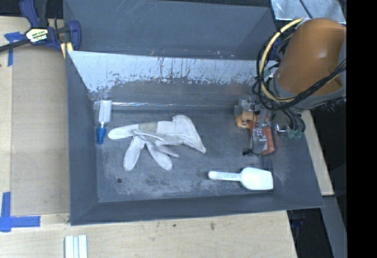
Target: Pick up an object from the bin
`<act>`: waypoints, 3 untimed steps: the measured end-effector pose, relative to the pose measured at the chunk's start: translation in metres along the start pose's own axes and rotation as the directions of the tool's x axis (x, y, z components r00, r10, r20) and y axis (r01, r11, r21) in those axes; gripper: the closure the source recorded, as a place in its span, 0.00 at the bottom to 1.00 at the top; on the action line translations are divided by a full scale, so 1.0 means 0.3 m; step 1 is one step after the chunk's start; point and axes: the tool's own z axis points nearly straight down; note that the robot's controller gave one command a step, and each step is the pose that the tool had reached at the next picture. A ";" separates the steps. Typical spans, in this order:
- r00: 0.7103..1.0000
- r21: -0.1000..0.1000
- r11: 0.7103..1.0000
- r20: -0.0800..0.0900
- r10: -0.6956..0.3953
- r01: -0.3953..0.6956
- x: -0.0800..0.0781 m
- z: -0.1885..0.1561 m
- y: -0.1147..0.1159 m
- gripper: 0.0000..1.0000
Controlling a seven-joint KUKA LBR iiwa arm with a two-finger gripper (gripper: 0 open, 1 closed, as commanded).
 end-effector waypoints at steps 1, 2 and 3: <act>1.000 0.001 1.000 0.008 -0.002 0.002 -0.006 -0.015 0.001 0.00; 0.998 0.003 0.998 0.014 -0.062 0.062 -0.089 0.142 0.083 0.00; 0.998 0.001 0.998 0.009 -0.057 0.057 -0.104 0.298 0.195 0.00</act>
Offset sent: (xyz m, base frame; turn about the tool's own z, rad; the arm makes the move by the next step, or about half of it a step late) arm 0.0402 0.0452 -0.0828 -0.1109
